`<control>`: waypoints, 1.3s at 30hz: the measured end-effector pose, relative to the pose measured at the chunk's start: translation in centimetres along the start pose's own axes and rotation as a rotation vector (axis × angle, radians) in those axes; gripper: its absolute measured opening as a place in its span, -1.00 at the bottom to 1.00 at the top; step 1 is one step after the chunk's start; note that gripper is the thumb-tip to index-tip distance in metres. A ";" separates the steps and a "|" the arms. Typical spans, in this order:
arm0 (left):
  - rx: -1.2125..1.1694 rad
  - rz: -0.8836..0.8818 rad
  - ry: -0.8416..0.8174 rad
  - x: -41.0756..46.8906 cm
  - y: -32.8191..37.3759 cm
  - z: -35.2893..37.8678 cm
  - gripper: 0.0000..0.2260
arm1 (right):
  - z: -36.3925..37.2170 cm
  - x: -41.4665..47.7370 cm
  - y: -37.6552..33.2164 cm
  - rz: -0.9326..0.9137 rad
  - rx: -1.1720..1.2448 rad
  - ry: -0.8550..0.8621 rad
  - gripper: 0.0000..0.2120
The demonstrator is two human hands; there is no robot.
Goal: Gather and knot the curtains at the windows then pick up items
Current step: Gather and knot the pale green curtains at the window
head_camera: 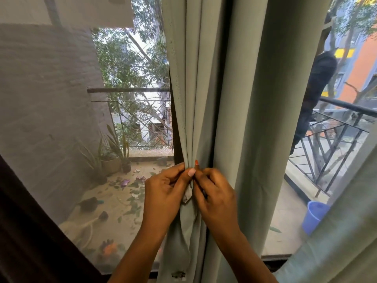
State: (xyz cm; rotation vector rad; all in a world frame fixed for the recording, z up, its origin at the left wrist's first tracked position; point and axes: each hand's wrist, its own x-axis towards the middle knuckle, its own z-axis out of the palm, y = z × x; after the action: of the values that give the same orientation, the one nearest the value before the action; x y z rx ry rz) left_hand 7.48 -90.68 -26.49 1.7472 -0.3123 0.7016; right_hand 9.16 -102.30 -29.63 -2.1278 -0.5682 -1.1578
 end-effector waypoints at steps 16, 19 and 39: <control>0.236 0.069 0.078 1.3 -1.1 0.2 -0.67 | -3.6 2.3 3.5 0.317 0.082 0.210 -0.55; 0.241 0.099 0.076 1.0 -0.9 0.4 -0.71 | -3.2 0.9 2.3 0.157 0.037 0.264 -0.79; 0.081 0.047 -0.050 -0.5 1.3 1.0 -0.95 | -1.3 -1.3 0.3 0.150 0.076 -0.062 -0.67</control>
State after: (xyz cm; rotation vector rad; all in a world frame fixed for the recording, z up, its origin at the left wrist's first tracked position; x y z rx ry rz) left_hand 6.68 -92.09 -25.95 1.8415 -0.3641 0.7136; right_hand 7.96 -103.57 -30.29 -2.1085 -0.4637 -0.9766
